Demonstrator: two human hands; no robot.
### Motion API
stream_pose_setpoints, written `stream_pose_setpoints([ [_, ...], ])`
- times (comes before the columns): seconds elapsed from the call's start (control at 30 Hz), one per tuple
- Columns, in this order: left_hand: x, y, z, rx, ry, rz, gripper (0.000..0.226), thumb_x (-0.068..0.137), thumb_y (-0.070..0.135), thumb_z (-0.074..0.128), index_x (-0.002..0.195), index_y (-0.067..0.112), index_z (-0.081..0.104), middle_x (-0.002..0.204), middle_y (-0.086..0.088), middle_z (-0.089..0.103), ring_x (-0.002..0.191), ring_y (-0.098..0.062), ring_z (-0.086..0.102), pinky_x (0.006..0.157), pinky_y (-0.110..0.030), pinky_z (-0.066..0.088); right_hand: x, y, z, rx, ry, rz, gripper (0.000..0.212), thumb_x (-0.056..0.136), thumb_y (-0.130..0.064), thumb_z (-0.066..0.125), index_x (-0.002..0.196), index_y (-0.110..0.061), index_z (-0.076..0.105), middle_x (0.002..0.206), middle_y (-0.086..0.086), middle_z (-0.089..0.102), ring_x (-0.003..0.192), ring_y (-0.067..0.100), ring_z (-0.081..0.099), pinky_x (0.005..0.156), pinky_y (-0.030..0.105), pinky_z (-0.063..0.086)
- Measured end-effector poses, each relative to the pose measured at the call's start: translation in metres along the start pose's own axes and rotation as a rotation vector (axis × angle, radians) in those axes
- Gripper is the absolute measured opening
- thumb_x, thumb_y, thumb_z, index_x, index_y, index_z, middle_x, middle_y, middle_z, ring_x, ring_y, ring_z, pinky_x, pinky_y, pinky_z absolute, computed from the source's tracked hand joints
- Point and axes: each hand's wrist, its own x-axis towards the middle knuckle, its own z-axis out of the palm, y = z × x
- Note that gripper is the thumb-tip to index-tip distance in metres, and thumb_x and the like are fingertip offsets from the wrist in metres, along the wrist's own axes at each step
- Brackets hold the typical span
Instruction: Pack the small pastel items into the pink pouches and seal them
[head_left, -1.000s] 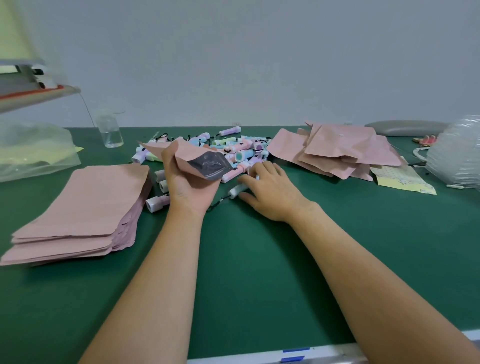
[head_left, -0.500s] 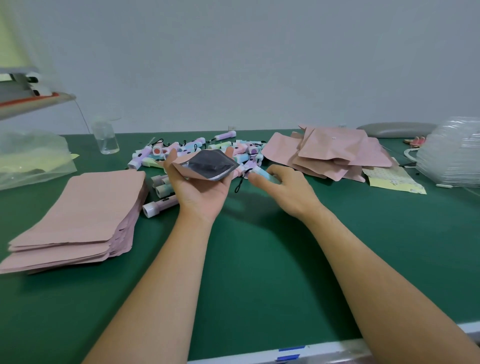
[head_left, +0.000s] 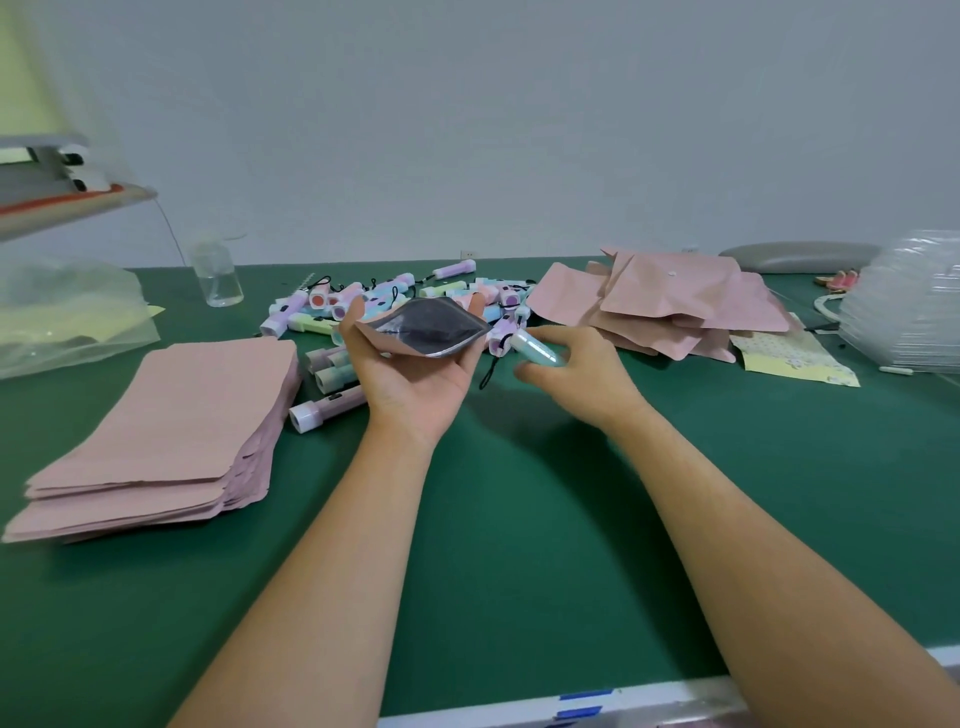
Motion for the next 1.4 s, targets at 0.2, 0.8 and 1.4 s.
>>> stream_pose_setpoints([
  [0.2, -0.002, 0.001, 0.0, -0.029, -0.035, -0.011, 0.08, 0.067, 0.055, 0.083, 0.127, 0.006, 0.062, 0.127, -0.03, 0.069, 0.121, -0.057, 0.064, 0.098, -0.06, 0.056, -0.004, -0.008, 0.006, 0.292, -0.298, 0.078, 0.024, 0.089, -0.034, 0.071, 0.113, -0.034, 0.068, 0.077, -0.001, 0.051, 0.058, 0.013, 0.043, 0.048, 0.023, 0.036],
  [0.8, 0.0, 0.001, 0.0, -0.011, 0.013, -0.008, 0.074, 0.077, 0.059, 0.077, 0.127, 0.007, 0.063, 0.132, -0.023, 0.064, 0.13, -0.049, 0.06, 0.092, -0.056, 0.058, -0.002, -0.013, 0.007, 0.216, -0.061, 0.157, 0.032, 0.08, -0.024, 0.075, 0.063, -0.013, 0.05, 0.048, -0.01, 0.036, 0.044, 0.012, 0.029, 0.053, 0.03, 0.029],
  [1.4, -0.001, 0.005, 0.001, -0.017, 0.064, 0.039, 0.083, 0.063, 0.056, 0.084, 0.128, 0.01, 0.062, 0.13, -0.02, 0.061, 0.138, -0.042, 0.055, 0.101, -0.056, 0.055, -0.002, -0.013, -0.001, 0.597, 0.059, 0.044, 0.049, 0.1, -0.056, 0.054, 0.142, -0.041, 0.035, 0.076, 0.008, 0.038, 0.056, 0.014, 0.035, 0.049, 0.026, 0.034],
])
